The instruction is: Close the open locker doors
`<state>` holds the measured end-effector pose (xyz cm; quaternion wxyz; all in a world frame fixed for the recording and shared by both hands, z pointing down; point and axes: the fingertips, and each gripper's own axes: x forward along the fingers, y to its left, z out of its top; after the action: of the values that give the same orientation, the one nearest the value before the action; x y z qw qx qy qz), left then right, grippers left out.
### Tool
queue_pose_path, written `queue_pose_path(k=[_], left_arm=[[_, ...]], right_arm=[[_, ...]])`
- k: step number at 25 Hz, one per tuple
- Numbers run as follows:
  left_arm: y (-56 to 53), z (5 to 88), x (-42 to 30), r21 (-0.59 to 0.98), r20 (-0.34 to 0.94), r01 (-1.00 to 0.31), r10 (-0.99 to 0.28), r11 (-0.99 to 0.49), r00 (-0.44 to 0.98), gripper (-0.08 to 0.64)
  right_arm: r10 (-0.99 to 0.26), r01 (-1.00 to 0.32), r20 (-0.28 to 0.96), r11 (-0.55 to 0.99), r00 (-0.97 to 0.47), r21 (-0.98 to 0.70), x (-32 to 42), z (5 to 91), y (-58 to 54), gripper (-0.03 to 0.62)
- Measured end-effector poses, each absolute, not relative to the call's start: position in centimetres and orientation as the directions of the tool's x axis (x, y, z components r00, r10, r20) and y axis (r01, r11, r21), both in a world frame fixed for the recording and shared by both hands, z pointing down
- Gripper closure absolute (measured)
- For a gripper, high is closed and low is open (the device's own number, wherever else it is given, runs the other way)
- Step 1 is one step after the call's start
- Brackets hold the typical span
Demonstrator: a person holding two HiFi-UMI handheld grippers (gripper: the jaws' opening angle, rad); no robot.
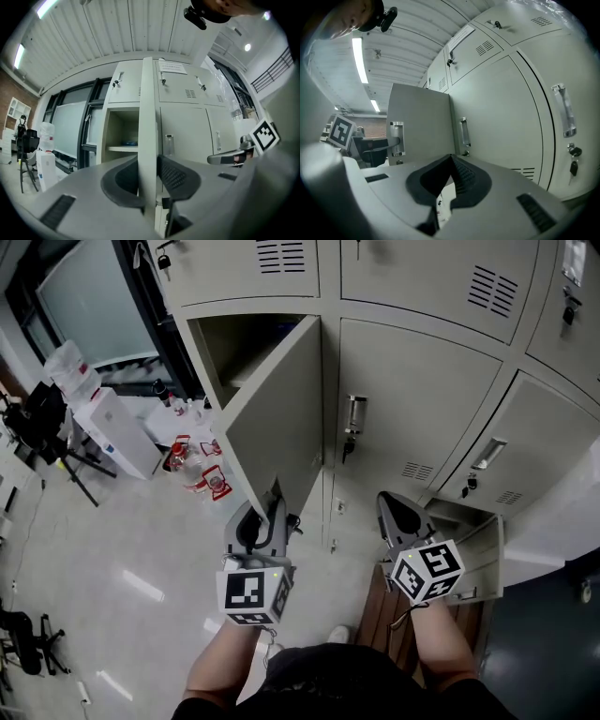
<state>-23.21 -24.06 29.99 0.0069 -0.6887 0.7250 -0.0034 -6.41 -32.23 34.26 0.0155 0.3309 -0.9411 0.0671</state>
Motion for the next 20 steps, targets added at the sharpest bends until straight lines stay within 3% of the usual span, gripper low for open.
queue_pose_path(k=[10, 20], left_arm=[[-25.0, 30.1, -27.3, -0.028, 0.001, -0.983, -0.983, 0.184, -0.184, 0.428], [-26.4, 30.0, -31.6, -0.004, -0.012, -0.992, -0.992, 0.129, -0.129, 0.396]], right_arm=[[-0.587, -0.587, 0.058, 0.793, -0.808, -0.162, -7.1, 34.3, -34.1, 0.592], [-0.611, -0.613, 0.076, 0.767, -0.788, -0.188, -9.9, 35.2, -35.2, 0.592]])
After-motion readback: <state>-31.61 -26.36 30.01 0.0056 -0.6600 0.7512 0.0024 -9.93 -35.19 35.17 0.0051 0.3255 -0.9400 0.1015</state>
